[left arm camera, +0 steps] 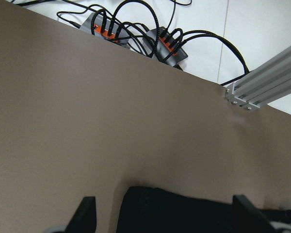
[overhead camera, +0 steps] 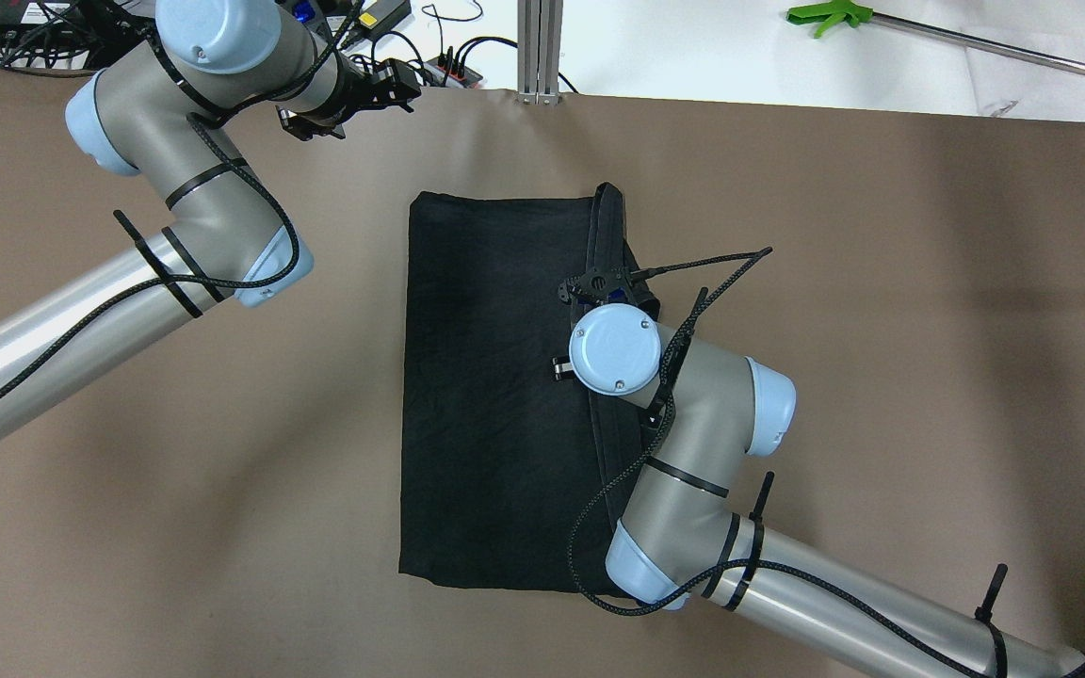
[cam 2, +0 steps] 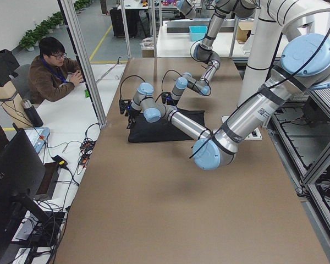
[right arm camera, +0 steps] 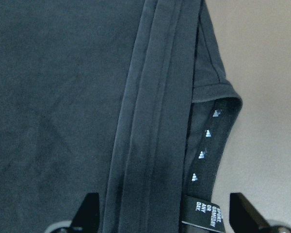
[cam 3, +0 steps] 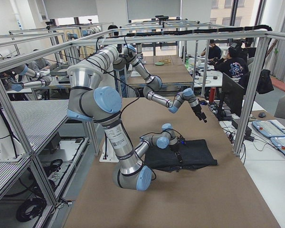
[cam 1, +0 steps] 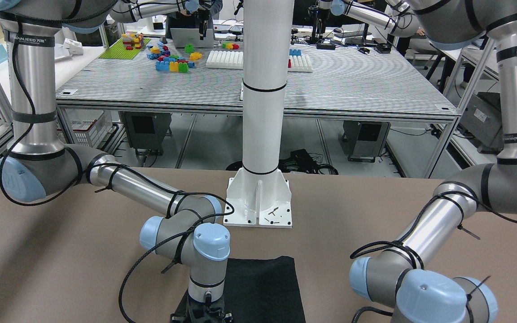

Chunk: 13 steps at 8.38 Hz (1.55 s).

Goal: Fold clothes

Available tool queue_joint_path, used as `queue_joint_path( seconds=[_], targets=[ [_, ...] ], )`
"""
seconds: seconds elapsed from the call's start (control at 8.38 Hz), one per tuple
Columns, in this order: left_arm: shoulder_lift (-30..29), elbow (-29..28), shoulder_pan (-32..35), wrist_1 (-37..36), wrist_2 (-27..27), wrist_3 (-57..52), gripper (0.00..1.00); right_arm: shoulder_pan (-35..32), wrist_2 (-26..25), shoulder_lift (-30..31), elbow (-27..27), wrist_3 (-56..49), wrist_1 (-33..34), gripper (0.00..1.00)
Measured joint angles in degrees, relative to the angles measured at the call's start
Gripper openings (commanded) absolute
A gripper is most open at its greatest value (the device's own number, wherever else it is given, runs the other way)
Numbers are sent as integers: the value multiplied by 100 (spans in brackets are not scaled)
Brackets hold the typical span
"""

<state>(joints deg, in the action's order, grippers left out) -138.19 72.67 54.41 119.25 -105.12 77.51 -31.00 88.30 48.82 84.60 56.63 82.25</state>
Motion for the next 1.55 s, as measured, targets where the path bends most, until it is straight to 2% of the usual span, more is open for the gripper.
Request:
queue_joint_path(
  seconds=[0.12,0.36,0.48,1.31,1.55],
  targets=[
    [2,-8,0,5,0,-4,100,33,-66,-11,-79,14,-65,84],
    [2,-14,0,10,0,-7,100,47,-131,-9,-172,6,-119,52],
    [2,-16,0,10,0,-7,100,52,-143,-3,-183,-9,-126,43],
    [-10,-16,-9,0,15,1,100,-17,-181,57,-136,-306,-151,42],
    [-30,-16,-9,-20,17,1,100,-85,-172,204,-128,-450,-355,42]
  ],
)
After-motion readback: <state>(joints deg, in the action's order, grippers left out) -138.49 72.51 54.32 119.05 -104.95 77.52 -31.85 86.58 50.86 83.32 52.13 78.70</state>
